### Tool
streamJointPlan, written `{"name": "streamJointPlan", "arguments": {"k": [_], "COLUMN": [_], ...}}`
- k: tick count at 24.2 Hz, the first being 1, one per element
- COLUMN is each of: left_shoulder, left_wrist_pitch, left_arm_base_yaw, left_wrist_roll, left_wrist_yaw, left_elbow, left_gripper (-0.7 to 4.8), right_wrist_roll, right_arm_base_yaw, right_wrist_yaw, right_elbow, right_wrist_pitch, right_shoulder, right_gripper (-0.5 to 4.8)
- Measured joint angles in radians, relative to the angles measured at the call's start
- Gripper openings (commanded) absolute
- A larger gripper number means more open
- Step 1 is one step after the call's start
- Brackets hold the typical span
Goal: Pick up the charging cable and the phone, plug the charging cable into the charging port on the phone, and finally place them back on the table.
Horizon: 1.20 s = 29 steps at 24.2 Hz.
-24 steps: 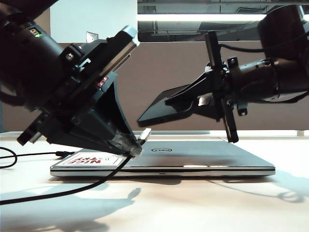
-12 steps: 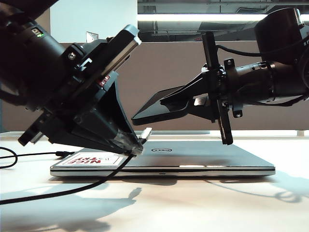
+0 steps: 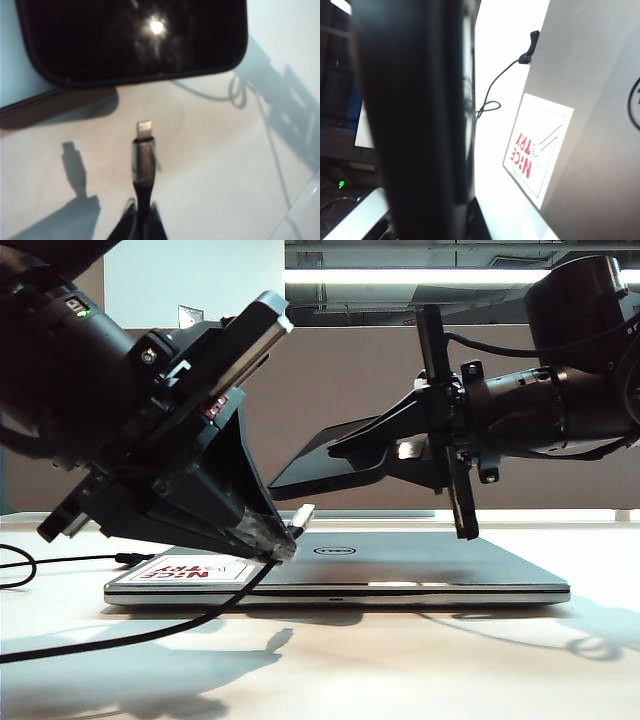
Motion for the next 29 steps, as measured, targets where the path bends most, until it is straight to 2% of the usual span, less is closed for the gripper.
{"name": "streamJointPlan", "arguments": {"k": [19,29], "left_shoulder": [0.000,0.000], "left_wrist_pitch": [0.007,0.008], "left_arm_base_yaw": [0.000,0.000], "left_wrist_roll": [0.000,0.000], "left_wrist_yaw": [0.000,0.000], "left_elbow": [0.000,0.000], "left_gripper": [-0.06,-0.06], "right_wrist_roll": [-0.022,0.031], "right_arm_base_yaw": [0.013,0.014], "right_wrist_yaw": [0.019,0.025], "right_elbow": [-0.026,-0.026], "right_wrist_pitch": [-0.013,0.038], "right_shoulder": [0.005,0.005], "right_gripper": [-0.02,-0.02]}}
